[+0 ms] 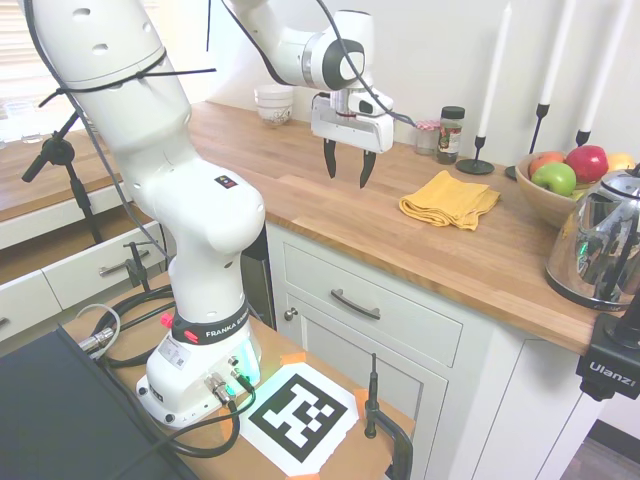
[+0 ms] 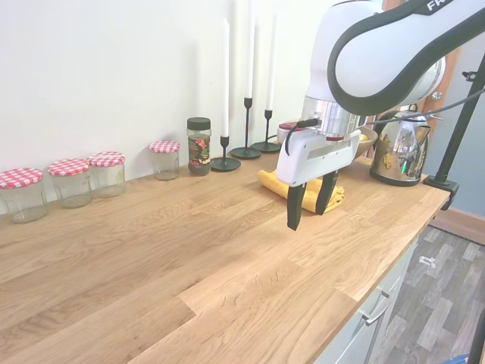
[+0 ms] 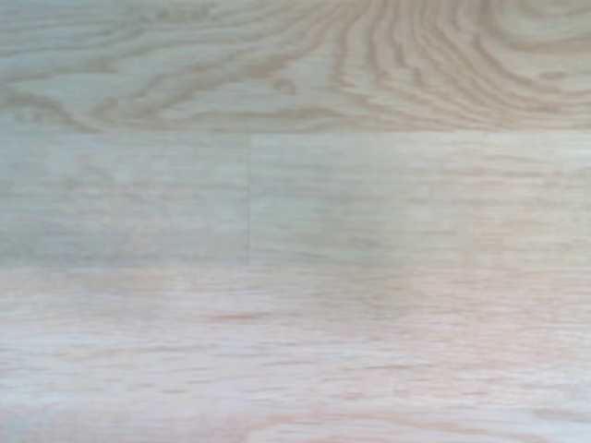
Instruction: Wipe the counter
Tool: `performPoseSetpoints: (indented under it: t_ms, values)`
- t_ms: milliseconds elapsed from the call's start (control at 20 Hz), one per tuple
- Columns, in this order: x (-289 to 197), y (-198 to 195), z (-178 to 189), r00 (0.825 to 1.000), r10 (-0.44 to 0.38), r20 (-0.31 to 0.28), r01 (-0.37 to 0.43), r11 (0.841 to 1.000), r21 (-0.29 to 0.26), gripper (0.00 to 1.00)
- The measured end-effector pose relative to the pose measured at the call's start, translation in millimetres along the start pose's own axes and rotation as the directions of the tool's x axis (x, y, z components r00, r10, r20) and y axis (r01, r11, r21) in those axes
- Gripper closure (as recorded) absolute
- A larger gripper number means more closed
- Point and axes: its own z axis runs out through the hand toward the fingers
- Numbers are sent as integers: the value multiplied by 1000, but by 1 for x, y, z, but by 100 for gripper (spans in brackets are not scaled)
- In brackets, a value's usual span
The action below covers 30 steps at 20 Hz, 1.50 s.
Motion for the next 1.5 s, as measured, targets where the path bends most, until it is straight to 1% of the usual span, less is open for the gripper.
performPoseSetpoints:
  t_ms: [200,350,500,700,1000,1250,1500]
  values:
    - [2,0,1,1000,15,-12,-15,1000,-9,0]
    - [14,1,3,999,31,-23,-31,1000,-6,0]
    - [39,3,2,997,61,-39,-60,998,7,0]
    - [81,6,-8,994,96,-58,-94,995,33,0]
    - [142,10,-17,989,127,-80,-123,991,55,0]
    - [176,13,-20,985,142,-97,-137,989,63,0]
    - [205,24,-20,980,167,-105,-160,985,67,0]
